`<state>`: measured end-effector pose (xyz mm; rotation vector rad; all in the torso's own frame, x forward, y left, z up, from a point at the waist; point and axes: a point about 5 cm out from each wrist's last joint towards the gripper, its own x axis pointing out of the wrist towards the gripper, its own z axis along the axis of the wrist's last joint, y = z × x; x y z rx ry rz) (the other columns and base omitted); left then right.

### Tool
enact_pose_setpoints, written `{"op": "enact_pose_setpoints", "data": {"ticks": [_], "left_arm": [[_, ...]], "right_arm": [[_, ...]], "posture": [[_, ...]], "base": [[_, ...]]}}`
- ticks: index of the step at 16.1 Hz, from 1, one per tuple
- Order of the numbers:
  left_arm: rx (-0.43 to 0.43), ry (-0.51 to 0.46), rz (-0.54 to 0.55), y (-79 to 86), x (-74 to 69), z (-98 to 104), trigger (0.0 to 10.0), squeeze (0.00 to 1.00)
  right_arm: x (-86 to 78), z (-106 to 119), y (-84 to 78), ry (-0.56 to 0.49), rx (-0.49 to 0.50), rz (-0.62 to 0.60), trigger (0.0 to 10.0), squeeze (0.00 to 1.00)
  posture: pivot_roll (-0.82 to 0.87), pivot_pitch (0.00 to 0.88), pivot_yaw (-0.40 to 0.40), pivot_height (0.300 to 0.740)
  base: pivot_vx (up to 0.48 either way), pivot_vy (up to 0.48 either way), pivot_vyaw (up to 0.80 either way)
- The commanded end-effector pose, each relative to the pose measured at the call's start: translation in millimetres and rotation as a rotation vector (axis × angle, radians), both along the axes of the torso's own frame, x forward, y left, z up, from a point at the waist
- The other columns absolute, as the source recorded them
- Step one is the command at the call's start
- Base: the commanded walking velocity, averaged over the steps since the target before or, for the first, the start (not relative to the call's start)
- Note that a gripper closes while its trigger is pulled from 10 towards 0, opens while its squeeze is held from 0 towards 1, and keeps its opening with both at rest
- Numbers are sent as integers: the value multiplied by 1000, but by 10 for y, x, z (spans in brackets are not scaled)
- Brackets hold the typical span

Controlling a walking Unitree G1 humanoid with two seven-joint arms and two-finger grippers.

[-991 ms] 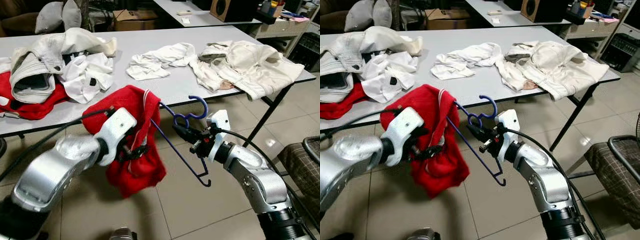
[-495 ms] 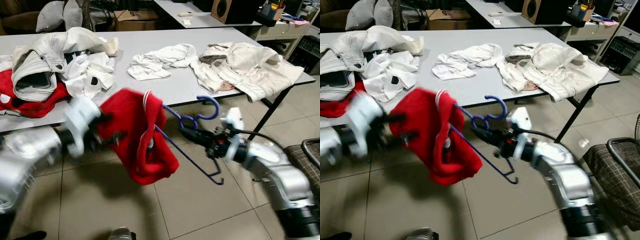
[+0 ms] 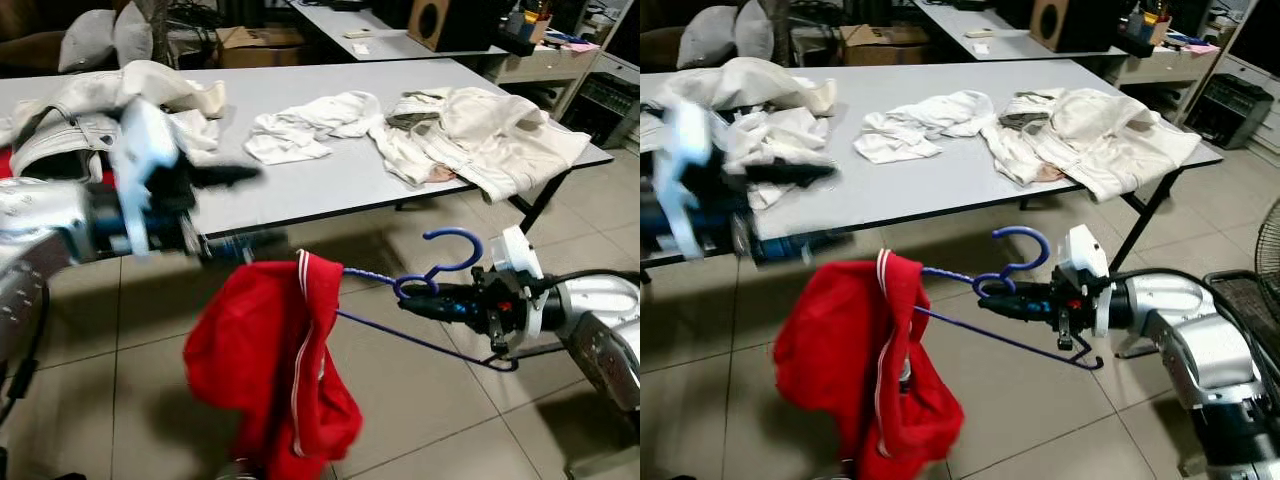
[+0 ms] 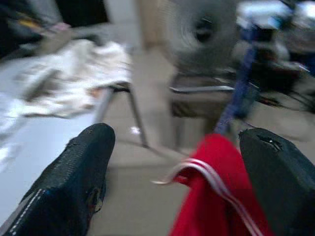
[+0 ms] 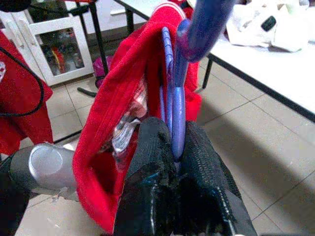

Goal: Hang hanger

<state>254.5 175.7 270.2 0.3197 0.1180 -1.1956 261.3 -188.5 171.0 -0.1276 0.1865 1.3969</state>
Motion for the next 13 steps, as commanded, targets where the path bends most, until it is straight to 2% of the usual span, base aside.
{"op": "enact_pose_setpoints", "data": {"ticks": [1,3,5,6,7,8,9,13], "left_arm": [[63,53,-77,-76,-53,-110,10000,0],[88,82,-112,-112,-79,-181,10000,0],[157,81,-70,-162,29,-379,10000,0],[166,74,-56,-163,63,-402,4078,0],[151,78,-53,-165,97,-391,1529,0],[147,81,-56,-165,101,-386,1529,0],[147,88,-67,-168,99,-378,0,0],[155,137,-133,-192,71,-399,0,0]], "right_arm": [[32,151,-45,-64,0,28,10000,0],[33,167,-44,-67,-5,44,10000,0],[33,199,-25,-81,-26,87,10000,0],[29,204,-16,-83,-28,95,10000,0],[23,208,-4,-85,-35,111,10000,0],[24,209,-3,-84,-37,115,10000,0],[21,210,1,-86,-41,123,10000,0],[30,235,19,-97,-52,149,10000,0]], "posture": [[51,0,-45,740],[51,0,-45,740],[44,0,-39,740],[43,0,-38,740],[42,0,-37,740],[42,0,-37,740],[42,0,-37,740],[37,0,-32,740]], "base": [[0,0,0],[0,0,0],[0,0,0],[0,0,0],[0,0,0],[0,0,0],[0,0,0],[0,0,0]]}}
